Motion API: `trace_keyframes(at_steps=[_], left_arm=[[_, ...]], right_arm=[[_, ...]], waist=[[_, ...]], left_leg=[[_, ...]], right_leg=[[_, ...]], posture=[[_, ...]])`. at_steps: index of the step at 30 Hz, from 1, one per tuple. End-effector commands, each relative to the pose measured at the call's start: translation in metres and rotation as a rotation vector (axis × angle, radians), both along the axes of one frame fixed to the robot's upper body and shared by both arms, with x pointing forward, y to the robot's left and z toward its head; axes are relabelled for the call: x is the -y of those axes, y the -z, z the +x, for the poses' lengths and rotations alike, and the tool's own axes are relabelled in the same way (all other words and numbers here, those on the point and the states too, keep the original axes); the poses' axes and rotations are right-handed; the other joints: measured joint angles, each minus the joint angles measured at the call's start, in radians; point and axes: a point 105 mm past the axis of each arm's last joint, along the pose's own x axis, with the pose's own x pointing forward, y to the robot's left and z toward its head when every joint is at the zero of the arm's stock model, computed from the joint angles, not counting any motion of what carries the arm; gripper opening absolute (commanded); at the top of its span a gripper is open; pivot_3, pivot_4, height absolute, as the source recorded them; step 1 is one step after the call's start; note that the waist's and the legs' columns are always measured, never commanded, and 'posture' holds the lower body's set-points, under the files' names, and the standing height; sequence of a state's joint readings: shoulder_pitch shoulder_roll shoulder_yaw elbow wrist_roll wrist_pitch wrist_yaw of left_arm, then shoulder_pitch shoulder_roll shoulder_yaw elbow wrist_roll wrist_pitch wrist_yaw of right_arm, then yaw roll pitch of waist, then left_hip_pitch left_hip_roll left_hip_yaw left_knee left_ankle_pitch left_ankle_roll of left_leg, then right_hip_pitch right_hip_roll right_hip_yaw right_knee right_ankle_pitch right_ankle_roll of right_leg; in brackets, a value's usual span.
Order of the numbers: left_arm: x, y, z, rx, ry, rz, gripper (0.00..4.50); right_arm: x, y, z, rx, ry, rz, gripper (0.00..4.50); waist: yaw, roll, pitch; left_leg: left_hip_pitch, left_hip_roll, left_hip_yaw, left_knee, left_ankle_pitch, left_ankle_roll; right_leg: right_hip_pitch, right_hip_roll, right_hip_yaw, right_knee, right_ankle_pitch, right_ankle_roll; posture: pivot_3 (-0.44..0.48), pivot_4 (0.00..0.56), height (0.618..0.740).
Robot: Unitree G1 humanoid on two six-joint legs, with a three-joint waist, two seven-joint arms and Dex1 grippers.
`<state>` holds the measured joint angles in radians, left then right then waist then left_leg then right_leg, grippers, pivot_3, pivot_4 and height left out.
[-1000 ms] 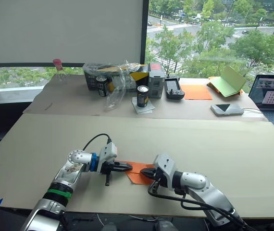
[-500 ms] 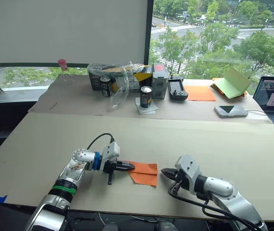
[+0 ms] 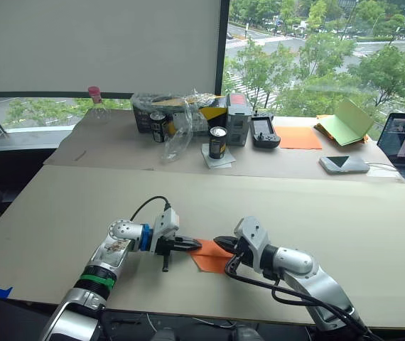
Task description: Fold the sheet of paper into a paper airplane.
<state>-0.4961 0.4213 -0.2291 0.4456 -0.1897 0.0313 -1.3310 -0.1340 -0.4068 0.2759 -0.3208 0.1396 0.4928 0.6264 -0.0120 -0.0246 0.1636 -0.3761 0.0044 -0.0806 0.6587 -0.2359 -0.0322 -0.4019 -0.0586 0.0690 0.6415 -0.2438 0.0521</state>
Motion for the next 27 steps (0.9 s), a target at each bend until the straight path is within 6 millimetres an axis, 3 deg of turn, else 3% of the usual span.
trace_keyframes(at_steps=[1, 8, 18, 21, 27], left_arm=[[0.006, 0.018, -0.011, -0.085, 0.005, 0.019, 0.0], [0.015, 0.012, -0.018, -0.082, 0.043, -0.013, 0.0], [0.026, 0.027, -0.022, -0.049, 0.085, 0.063, 0.0], [0.018, 0.03, -0.018, -0.054, 0.057, 0.078, 0.0], [-0.017, 0.036, -0.02, -0.047, 0.012, 0.137, 0.0]], right_arm=[[0.01, 0.014, -0.001, -0.049, 0.053, -0.024, 0.03], [0.009, 0.03, -0.005, -0.104, 0.072, -0.053, 0.03], [0.006, 0.034, -0.003, -0.112, 0.072, -0.065, 0.03], [0.007, 0.034, -0.002, -0.112, 0.073, -0.07, 0.03], [0.007, 0.036, -0.001, -0.115, 0.061, -0.077, 0.03]], waist=[[0.0, 0.0, 0.0], [-0.002, 0.001, -0.001], [-0.004, 0.001, -0.001], [-0.005, 0.001, -0.001], [-0.015, 0.001, -0.002]], left_leg=[[0.0, 0.0, 0.0, 0.0, 0.0, 0.0], [0.001, 0.0, 0.0, 0.0, 0.0, 0.001], [0.005, 0.0, 0.0, 0.0, -0.001, 0.001], [0.008, 0.0, 0.0, 0.0, -0.002, 0.002], [0.009, 0.001, 0.0, -0.001, -0.002, 0.003]], right_leg=[[0.0, 0.0, 0.0, 0.0, 0.0, 0.0], [0.001, 0.0, 0.0, 0.0, -0.001, 0.001], [0.005, 0.0, 0.0, -0.001, -0.001, 0.001], [0.009, 0.0, 0.0, -0.002, -0.001, 0.001], [0.009, 0.001, 0.0, -0.002, -0.001, 0.001]], posture=[[0.0, 0.15, 0.732], [0.0, 0.15, 0.732], [0.0, 0.15, 0.732], [0.0, 0.15, 0.732], [0.0, 0.15, 0.732]])
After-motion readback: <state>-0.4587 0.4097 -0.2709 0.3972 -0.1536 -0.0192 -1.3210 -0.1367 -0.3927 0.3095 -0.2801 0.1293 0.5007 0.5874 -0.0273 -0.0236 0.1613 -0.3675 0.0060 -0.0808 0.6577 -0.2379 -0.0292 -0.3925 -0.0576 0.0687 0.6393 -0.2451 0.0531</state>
